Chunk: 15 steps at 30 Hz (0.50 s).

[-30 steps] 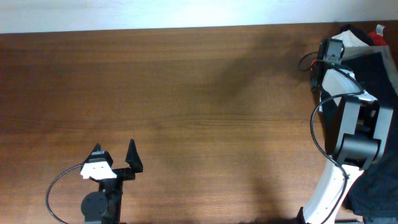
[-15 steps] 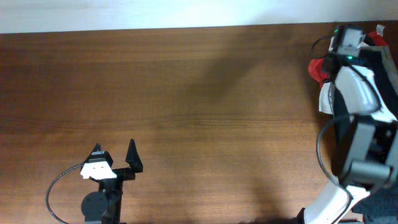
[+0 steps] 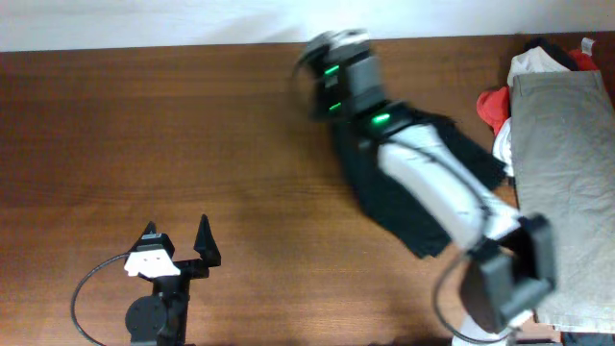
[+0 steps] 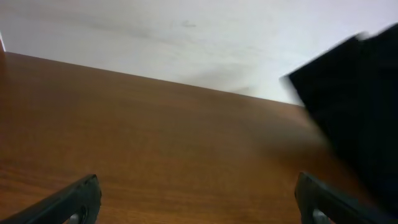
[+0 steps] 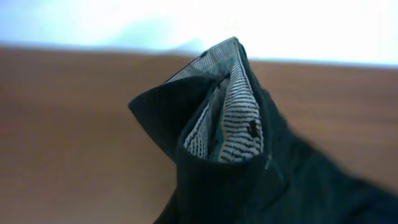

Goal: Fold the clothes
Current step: 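Pull the black trousers leftward onto the open table with the right gripper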

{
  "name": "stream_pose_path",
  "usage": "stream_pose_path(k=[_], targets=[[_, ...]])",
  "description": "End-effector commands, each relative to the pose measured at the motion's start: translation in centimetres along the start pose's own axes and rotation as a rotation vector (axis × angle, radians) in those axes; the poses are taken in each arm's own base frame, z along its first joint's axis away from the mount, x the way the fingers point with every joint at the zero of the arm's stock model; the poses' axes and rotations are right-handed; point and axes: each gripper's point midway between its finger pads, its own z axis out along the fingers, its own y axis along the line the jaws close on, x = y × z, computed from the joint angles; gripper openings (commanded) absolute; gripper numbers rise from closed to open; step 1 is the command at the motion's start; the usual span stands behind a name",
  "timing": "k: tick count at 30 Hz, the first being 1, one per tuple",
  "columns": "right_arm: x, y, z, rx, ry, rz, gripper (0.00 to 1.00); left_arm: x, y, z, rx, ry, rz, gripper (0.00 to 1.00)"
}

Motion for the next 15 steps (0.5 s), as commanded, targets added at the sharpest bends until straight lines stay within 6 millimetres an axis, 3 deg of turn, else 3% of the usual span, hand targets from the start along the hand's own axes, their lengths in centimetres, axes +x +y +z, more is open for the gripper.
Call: stream_pose_path(k=[1, 2, 4, 5, 7, 8, 9, 10, 11, 14, 15], targets=[[5.8, 10.9, 1.6, -0.231, 0.107, 0.032, 0.04, 0.2, 0.1, 0.0, 0.001, 0.001, 0.016, 0.99], [8.3, 14.7, 1.3, -0.292, 0.141, 0.006, 0.04, 0.2, 0.1, 0.0, 0.001, 0.001, 0.016, 0.99], [10.0, 20.0, -0.7, -0.384, 0.132, -0.046, 0.04, 0.2, 0.1, 0.0, 0.001, 0.001, 0.016, 0.99], [10.2, 21.7, -1.5, -0.417, 0.122, -0.052, 0.04, 0.2, 0.1, 0.0, 0.001, 0.001, 0.016, 0.99], [10.6, 23.1, -2.3, -0.443, 0.121, -0.052, 0.05, 0.2, 0.1, 0.0, 0.001, 0.001, 0.016, 0.99], [10.6, 23.2, -2.4, -0.445, 0.12, -0.052, 0.16, 0.2, 0.1, 0.0, 0.001, 0.001, 0.016, 0.99], [10.4, 23.2, -2.4, -0.445, 0.118, -0.052, 0.17, 0.2, 0.1, 0.0, 0.001, 0.001, 0.016, 0.99], [9.2, 23.0, -2.8, -0.448, 0.086, -0.088, 0.48, 0.2, 0.1, 0.0, 0.001, 0.001, 0.016, 0.99], [7.6, 21.9, -3.1, -0.418, 0.053, -0.117, 0.57, 0.2, 0.1, 0.0, 0.001, 0.001, 0.016, 0.99], [0.8, 14.9, -4.5, -0.247, 0.028, -0.05, 0.94, 0.2, 0.1, 0.0, 0.001, 0.001, 0.016, 0.99], [-0.7, 12.1, -5.0, -0.197, 0.039, -0.025, 0.96, 0.2, 0.1, 0.0, 0.002, 0.001, 0.016, 0.99]])
